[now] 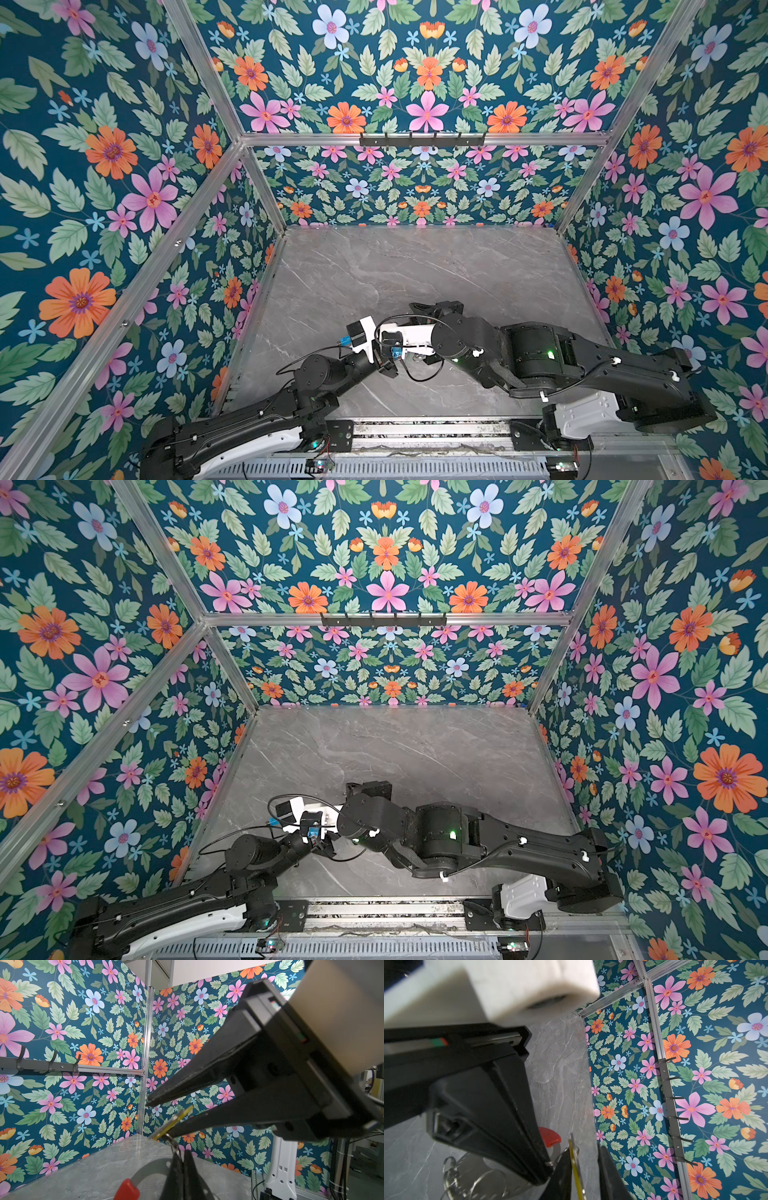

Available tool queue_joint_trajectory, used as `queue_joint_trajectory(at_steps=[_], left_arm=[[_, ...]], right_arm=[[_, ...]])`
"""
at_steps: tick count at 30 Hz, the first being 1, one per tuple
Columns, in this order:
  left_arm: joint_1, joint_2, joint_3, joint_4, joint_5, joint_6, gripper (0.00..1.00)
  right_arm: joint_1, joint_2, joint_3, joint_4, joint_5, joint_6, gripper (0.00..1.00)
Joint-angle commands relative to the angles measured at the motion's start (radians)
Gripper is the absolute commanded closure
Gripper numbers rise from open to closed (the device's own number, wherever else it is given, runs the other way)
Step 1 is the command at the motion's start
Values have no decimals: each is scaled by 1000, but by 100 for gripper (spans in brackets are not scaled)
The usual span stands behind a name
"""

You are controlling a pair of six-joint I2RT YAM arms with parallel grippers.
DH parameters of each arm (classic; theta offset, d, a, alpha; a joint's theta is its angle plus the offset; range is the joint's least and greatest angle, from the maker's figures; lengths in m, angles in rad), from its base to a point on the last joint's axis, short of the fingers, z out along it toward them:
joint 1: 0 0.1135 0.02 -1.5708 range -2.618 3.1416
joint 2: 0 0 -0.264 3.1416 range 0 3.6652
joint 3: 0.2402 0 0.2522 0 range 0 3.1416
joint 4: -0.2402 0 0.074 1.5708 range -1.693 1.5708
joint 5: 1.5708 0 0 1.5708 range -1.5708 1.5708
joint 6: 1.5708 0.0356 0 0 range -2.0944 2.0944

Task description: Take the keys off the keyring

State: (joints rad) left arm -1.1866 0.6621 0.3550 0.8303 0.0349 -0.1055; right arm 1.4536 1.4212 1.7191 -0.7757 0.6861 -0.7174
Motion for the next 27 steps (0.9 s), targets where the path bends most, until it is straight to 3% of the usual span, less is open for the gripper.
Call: queue_joint_trajectory(at_steps=[1, 19, 27], left_arm=[[-7, -3, -1, 29, 189, 18, 100], [-8, -7, -28, 105, 215, -25, 100], [-7, -7, -40, 118, 218, -37, 100]], right_arm=[[1, 12, -1, 149, -84, 9, 74], [0, 32, 27, 221, -83, -46, 70], [11, 64, 50, 189, -101, -90, 62]])
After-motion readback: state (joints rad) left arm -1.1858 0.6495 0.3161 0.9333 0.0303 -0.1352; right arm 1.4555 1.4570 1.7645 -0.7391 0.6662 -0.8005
